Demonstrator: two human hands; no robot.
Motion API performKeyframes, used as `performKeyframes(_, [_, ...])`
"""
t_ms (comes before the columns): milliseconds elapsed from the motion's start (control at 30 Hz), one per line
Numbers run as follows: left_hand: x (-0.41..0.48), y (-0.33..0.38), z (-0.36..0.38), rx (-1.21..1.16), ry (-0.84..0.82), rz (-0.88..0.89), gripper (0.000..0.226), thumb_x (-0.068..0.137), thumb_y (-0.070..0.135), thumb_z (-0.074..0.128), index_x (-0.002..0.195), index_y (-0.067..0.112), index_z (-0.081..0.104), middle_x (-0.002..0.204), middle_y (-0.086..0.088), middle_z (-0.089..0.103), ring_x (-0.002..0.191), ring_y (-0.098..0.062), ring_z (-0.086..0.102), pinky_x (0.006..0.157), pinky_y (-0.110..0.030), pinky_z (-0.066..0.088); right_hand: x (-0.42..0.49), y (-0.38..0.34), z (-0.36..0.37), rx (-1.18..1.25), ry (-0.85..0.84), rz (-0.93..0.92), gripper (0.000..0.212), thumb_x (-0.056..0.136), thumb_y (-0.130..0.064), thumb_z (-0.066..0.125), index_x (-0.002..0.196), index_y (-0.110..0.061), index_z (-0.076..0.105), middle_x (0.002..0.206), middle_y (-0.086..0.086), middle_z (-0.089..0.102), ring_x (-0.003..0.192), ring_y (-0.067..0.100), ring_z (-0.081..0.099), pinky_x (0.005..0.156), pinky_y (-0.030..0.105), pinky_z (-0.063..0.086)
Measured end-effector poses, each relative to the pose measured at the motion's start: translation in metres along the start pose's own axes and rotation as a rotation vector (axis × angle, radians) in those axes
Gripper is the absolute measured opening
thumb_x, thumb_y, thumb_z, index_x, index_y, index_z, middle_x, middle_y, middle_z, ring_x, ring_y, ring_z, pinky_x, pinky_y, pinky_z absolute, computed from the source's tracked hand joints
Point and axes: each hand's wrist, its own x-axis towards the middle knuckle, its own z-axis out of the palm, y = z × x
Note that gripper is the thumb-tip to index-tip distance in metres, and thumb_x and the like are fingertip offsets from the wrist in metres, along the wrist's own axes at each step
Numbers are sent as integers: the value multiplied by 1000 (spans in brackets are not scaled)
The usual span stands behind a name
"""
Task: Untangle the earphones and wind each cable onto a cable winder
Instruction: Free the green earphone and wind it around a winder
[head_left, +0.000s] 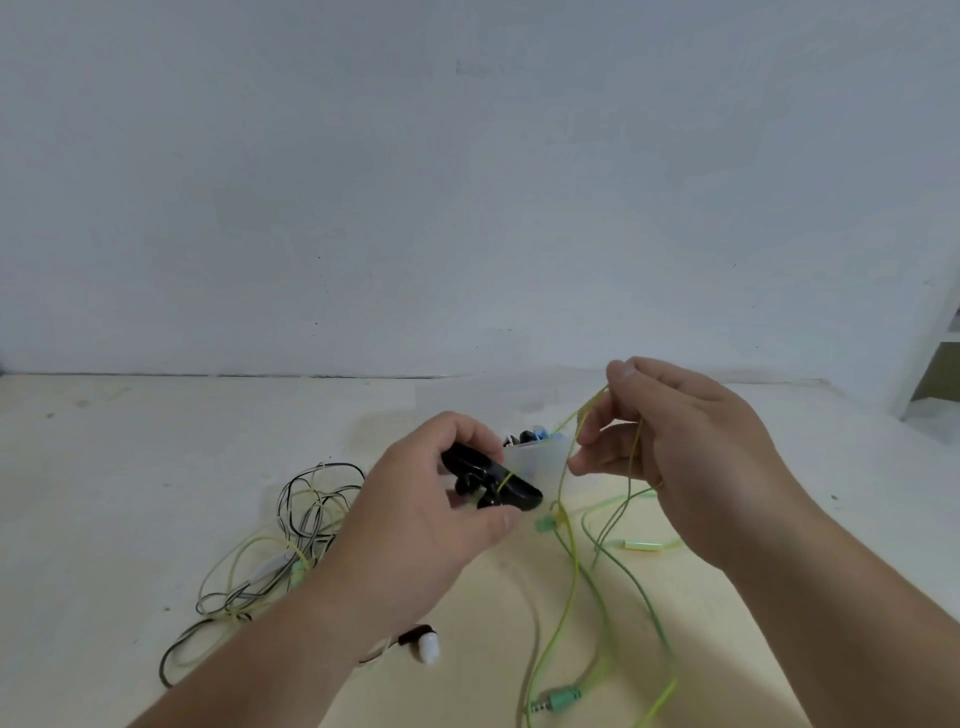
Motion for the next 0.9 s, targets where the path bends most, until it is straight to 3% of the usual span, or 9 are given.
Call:
performKeyframes(67, [1,1,-3,83,92,31,39,66,17,88,92,35,65,90,17,69,79,-2,60,75,-16,48,0,1,-1,-45,-21,-29,31,101,-19,50,76,-2,56,66,12,63,56,31,63,69,41,55])
performKeyframes(133, [2,2,-5,100,129,36,38,66,18,88,90,36,64,87,14,68,69,-1,54,63,-12,42,-2,1,1,-48,-52,-52,31,101,-17,49,74,-2,56,67,13,64,57,32,63,68,40,53])
performKeyframes(200, [2,1,-4,68,110,15,40,66,20,89,91,38,64,87,10,69,69,-7,57,68,-19,47,-5,0,3,-39,-106,-58,34,100,-16,49,68,-6,56,68,15,65,60,34,64,68,40,54])
performKeyframes(300, [1,0,0,2,55,16,40,60,31,85,93,38,65,90,9,72,85,-14,68,84,-36,56,-8,0,7,-34,-203,-31,33,101,-15,48,69,-6,55,71,19,67,65,36,67,69,37,57])
performKeyframes(500, [3,-4,2,-91,26,14,50,48,47,83,96,39,68,92,5,75,87,-18,71,86,-47,57,-10,0,8,-44,-282,-88,44,100,-16,49,58,-19,60,78,24,71,73,33,68,78,39,59])
performKeyframes(600, [4,-4,2,-147,19,8,47,49,41,84,94,37,70,95,2,75,88,-21,73,86,-47,58,-7,4,5,-94,-314,-105,30,92,-26,52,74,-3,59,84,19,74,79,28,69,75,34,54])
performKeyframes(700, [6,-4,-1,-158,24,4,38,57,28,82,92,38,71,93,2,75,85,-19,74,81,-37,58,-4,5,2,-122,-319,-95,38,89,-29,50,82,8,53,88,16,75,80,26,68,73,34,48])
performKeyframes(800, [6,-5,-3,-162,-9,-11,34,61,23,77,93,35,72,91,4,76,84,-17,73,79,-31,55,-5,6,4,-145,-303,-108,34,90,-31,49,80,1,56,90,14,76,91,28,67,78,39,46])
performKeyframes(900, [4,-4,-1,-197,-53,-35,36,63,18,74,99,24,72,99,4,74,91,-18,73,89,-41,58,-4,8,6,-146,-273,-88,32,98,-27,50,79,-2,56,92,13,76,102,28,68,94,48,48])
